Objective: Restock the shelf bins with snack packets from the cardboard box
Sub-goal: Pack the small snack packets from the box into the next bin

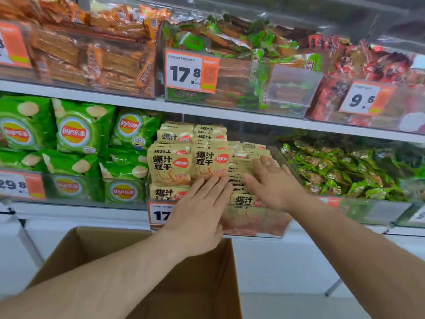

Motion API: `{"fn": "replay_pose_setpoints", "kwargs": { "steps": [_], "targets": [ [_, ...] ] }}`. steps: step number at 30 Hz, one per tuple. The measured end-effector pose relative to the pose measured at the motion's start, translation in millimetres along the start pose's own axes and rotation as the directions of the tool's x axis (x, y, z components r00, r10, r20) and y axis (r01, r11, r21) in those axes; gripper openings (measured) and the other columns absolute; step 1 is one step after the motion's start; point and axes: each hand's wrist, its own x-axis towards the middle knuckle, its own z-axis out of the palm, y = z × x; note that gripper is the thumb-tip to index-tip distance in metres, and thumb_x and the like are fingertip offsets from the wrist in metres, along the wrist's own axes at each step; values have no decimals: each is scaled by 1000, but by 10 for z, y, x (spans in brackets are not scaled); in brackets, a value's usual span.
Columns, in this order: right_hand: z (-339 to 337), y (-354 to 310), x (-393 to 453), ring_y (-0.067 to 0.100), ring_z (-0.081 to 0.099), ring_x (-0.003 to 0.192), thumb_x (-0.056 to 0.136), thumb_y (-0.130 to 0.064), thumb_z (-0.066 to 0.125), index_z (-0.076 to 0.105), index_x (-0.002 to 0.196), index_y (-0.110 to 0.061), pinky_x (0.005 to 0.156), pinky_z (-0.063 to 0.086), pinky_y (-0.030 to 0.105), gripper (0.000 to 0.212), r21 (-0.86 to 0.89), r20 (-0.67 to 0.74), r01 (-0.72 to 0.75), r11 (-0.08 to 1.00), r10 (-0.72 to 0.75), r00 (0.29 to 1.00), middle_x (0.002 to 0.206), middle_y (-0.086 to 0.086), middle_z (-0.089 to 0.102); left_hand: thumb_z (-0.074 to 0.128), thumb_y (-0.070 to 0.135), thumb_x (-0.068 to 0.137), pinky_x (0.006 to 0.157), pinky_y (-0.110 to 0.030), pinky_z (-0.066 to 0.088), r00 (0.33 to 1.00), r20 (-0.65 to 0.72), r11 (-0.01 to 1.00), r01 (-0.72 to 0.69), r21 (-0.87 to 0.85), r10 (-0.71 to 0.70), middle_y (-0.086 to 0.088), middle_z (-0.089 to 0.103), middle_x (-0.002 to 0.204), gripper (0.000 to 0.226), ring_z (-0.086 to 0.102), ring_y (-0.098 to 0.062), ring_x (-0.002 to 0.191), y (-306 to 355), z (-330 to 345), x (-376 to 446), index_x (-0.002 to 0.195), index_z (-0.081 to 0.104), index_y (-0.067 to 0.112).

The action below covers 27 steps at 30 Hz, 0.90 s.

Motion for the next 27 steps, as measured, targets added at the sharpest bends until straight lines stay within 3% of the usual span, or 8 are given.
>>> {"fn": "replay_pose_setpoints", "kwargs": {
  "steps": [4, 7, 10, 15, 18, 22, 25, 27],
  "targets": [
    [-67, -21, 102, 24, -1, 152, 96, -68, 16, 5, 158, -21, 122, 3, 49, 78, 6, 219, 2, 1000, -3, 976, 165, 3, -2, 42, 37, 94, 121, -38, -14, 999, 2, 999, 35, -12, -35, -7, -12, 165, 82, -15, -21, 151, 99, -30, 4, 157, -6, 13],
    [-290, 40, 366, 27, 0, 152, 101, -61, 19, 8, 158, -17, 122, 5, 49, 73, 90, 124, -31, 995, 20, 992, 165, 8, 1, 49, 34, 92, 119, -34, -15, 997, -60, 998, -49, -51, 45, -7, 3, 166, 80, -6, -21, 152, 225, -138, 184, 157, 9, 12],
    [-337, 95, 657, 29, -3, 152, 103, -54, 22, 8, 157, -13, 123, 5, 47, 70, 95, 29, -50, 994, 47, 998, 165, 13, -1, 50, 38, 92, 116, -32, -11, 998, -58, 996, -39, -79, 34, -8, 0, 166, 84, -4, -21, 152, 309, -199, 503, 157, 4, 10],
    [-55, 174, 1033, 28, -5, 152, 97, -67, 16, 4, 158, -22, 122, 0, 51, 77, 5, 134, -77, 997, 76, 988, 165, 7, -7, 42, 52, 93, 122, -35, 1, 997, 75, 999, -16, -29, 18, -14, 1, 165, 88, 1, -25, 152, 335, -6, 736, 156, 1, 6],
    [0, 207, 1133, 25, -8, 152, 94, -72, 15, 3, 158, -26, 119, -6, 52, 79, 8, 228, -89, 996, 85, 970, 165, 3, -9, 42, 55, 93, 123, -35, 0, 997, 72, 999, -32, 5, 32, -13, -2, 165, 92, -2, -24, 152, 318, 67, 717, 156, -2, 6],
    [-67, 222, 1148, 23, -5, 152, 93, -74, 16, 4, 158, -25, 120, -6, 52, 82, -11, 252, -69, 998, 70, 965, 165, 3, -6, 51, 59, 89, 121, -34, -2, 996, 93, 999, -21, 41, 17, -14, 3, 165, 100, 0, -25, 152, 365, 24, 721, 156, 1, 4],
    [-176, 132, 911, 30, 13, 151, 99, -62, 26, 21, 156, -15, 121, 11, 50, 73, 141, 77, -69, 988, 58, 995, 163, 12, 15, 51, 51, 92, 121, -33, -6, 995, 87, 999, -41, 12, 40, -13, 4, 165, 93, 1, -23, 152, 367, -80, 686, 156, 3, 5],
    [-190, 59, 567, 36, 44, 132, 100, -47, 41, 49, 139, -9, 108, 37, 43, 56, 212, -251, 11, 977, 43, 967, 143, 19, 49, 58, 37, 87, 122, -34, -1, 993, -76, 995, -90, -38, 87, -10, 29, 159, 79, 22, -24, 148, 323, -98, 513, 153, 26, 8]
  ]
}}
